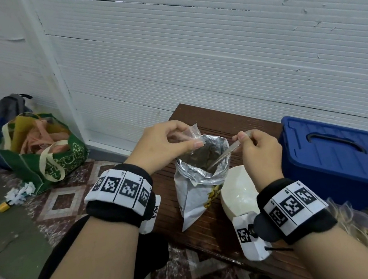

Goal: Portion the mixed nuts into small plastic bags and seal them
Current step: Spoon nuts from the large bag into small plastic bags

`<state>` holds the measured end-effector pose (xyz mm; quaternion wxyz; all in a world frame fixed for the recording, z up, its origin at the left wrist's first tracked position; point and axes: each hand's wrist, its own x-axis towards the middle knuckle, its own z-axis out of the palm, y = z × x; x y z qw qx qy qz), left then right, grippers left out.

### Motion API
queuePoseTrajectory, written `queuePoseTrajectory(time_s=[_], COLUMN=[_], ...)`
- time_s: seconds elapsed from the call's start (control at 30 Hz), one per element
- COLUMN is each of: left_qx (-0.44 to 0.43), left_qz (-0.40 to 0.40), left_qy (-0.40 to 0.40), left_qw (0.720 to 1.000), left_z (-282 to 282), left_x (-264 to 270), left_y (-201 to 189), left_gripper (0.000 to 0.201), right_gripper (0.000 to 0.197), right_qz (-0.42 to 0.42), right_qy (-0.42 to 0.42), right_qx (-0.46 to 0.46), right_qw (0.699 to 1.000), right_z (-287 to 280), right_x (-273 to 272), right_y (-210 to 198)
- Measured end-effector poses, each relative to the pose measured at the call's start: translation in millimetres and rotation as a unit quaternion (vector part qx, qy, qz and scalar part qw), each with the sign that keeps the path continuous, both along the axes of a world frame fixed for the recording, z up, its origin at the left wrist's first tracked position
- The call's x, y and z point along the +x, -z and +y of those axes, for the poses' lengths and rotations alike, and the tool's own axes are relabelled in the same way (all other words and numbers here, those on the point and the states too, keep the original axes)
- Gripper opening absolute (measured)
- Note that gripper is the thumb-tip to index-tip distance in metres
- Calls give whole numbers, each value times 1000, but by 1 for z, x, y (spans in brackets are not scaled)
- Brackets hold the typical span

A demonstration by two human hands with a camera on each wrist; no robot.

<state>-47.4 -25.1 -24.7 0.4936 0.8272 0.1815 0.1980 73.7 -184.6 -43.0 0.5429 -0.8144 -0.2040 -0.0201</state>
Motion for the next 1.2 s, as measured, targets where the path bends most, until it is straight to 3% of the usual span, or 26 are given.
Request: queuePoseTrajectory(time_s=[0.57,0.73,1.2], left_qx=[22,51,67], left_qz=[1,17,20], left_qy=[-10,-17,-16], left_qw=[1000,998,997], left_z=[0,2,-10], left_x=[0,-1,9], left_y=[-1,-1,2], left_gripper=[31,37,42], right_gripper=[24,32,38], right_qz=[14,15,-25], right_qy=[91,111,49], right_qx=[49,82,37], right_qw=[995,990,998], right_z=[-18,-22,-4], right_x=[28,44,44], right_y=[-33,-47,-56])
